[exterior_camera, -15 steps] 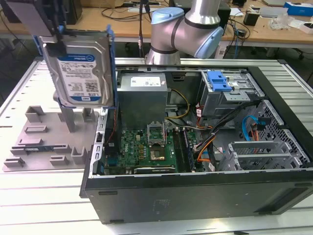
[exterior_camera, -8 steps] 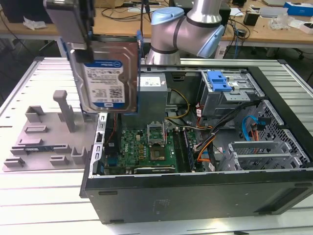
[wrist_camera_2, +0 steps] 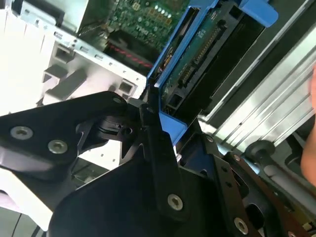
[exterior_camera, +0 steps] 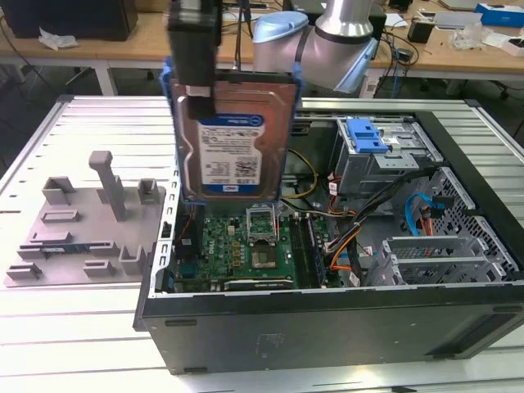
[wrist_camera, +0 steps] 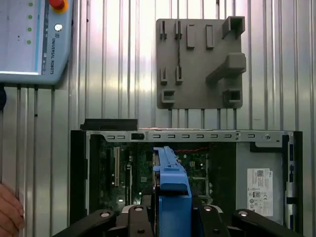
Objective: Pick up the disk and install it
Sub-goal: 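Pick up the disk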
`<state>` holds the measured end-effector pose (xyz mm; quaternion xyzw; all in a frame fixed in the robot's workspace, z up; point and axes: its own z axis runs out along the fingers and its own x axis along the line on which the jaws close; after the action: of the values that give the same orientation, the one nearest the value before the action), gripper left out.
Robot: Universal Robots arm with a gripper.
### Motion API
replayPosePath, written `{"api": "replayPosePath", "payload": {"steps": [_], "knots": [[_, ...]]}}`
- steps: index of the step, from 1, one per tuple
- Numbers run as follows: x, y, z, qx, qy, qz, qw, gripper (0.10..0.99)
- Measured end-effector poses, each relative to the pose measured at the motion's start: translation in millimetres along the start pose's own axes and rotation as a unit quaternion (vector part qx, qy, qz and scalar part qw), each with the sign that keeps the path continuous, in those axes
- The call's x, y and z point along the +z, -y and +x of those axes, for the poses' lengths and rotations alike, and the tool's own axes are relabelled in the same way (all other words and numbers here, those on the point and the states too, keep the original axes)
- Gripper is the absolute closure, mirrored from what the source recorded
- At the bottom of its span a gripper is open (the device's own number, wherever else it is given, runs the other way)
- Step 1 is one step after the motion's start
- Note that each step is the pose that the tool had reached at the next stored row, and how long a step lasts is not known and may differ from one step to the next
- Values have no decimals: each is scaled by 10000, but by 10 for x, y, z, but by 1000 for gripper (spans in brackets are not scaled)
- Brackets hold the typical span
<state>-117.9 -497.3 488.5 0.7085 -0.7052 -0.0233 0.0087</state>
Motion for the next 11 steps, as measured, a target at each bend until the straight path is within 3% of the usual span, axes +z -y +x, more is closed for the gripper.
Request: {"api": "replayPosePath", "payload": {"steps": [4,7,9,11], "knots": [[-12,227,86,0,0,0,10000,718],[-27,512,164,0,0,0,10000,718],[-31,607,184,0,0,0,10000,718],[-38,759,214,0,0,1,10000,718]]}}
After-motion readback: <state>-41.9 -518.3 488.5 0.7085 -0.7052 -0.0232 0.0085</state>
